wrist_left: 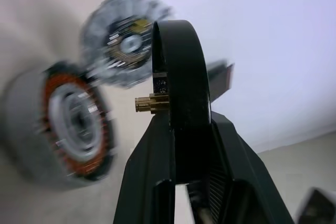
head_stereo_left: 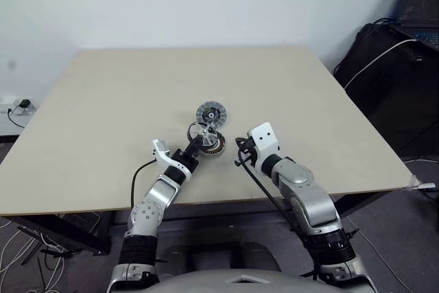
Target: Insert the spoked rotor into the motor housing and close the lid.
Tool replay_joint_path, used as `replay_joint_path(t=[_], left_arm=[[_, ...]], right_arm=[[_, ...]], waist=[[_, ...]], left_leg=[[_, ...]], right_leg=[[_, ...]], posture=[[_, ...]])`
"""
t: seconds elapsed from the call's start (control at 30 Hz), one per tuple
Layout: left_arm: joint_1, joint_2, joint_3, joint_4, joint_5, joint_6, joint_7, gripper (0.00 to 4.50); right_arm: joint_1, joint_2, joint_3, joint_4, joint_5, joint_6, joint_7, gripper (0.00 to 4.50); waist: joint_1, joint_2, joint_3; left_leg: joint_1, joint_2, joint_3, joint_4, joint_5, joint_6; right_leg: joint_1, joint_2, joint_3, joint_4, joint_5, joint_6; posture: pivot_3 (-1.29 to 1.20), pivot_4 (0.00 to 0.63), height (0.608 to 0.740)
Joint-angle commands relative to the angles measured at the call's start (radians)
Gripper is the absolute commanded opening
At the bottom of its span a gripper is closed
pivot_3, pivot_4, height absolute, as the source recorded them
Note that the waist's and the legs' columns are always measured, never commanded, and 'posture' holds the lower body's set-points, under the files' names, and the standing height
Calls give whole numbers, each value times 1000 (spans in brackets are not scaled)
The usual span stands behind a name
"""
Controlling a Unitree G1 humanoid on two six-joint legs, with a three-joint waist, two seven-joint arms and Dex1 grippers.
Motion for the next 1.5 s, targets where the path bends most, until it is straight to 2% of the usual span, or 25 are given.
replay_joint_path(t=[0.03,0.33,1.07,1.43,1.47,1.5], left_arm=[[-82,-142,-14,45,9,-2,-32,433],[-155,-158,1,152,25,5,-57,433],[-183,-166,50,282,119,-5,39,433],[-151,-168,77,223,151,23,70,4120],[-141,-165,75,208,160,24,86,4376],[-133,-162,75,194,167,25,101,4376]], right_arm=[[-5,0,-20,-57,8,4,-12,0],[9,2,-26,-78,9,13,-30,0],[5,6,-31,-78,6,13,-32,0],[1,10,-30,-70,6,9,-31,0],[1,11,-29,-70,6,9,-31,0],[1,11,-29,-69,6,9,-30,0]], waist=[[0,0,0],[-2,0,0],[-2,-1,0],[-3,-1,0],[-4,-1,0],[-4,-1,0]], left_leg=[[0,0,0,0,0,0],[0,0,0,0,1,1],[1,0,0,0,2,4],[3,0,-1,0,1,2],[4,0,-1,0,0,1],[5,0,-1,0,0,1]], right_leg=[[0,0,0,0,0,0],[0,0,0,0,0,0],[1,1,1,0,0,0],[3,1,0,0,0,0],[4,1,0,0,0,0],[5,1,0,0,0,0]], posture=[[0,0,740],[0,0,740],[0,0,740],[0,0,740],[0,0,740],[0,0,740]])
